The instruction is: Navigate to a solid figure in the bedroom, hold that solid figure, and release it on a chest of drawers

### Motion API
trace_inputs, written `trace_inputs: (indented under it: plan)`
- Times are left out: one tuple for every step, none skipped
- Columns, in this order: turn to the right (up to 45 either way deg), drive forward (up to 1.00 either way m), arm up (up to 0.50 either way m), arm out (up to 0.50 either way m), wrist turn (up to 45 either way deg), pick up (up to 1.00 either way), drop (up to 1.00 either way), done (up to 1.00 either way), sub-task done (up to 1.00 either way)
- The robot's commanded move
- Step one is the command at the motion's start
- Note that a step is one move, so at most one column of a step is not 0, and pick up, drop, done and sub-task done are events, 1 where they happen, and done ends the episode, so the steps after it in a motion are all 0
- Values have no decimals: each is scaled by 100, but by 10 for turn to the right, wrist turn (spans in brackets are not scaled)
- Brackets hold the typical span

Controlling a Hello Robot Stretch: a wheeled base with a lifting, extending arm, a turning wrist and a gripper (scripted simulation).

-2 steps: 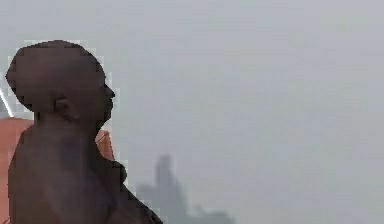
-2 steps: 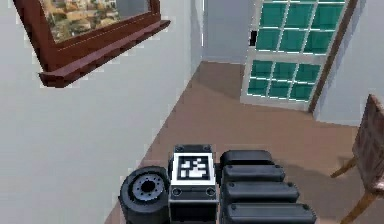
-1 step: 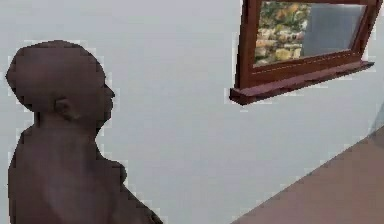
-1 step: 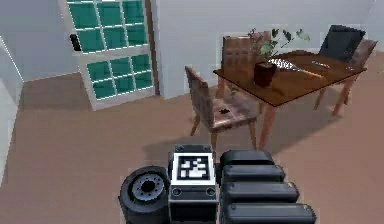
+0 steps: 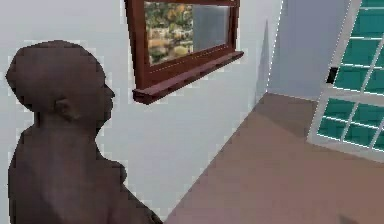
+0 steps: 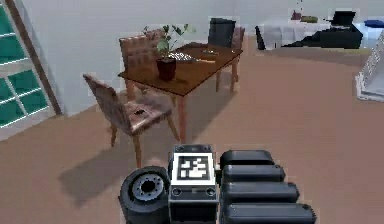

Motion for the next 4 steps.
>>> trace_inputs:
  plan:
    - [450, 0, 0, 0, 0, 0, 0, 0, 0]
    - [450, 0, 0, 0, 0, 0, 0, 0, 0]
    - [450, 0, 0, 0, 0, 0, 0, 0, 0]
    - [300, 0, 0, 0, 0, 0, 0, 0, 0]
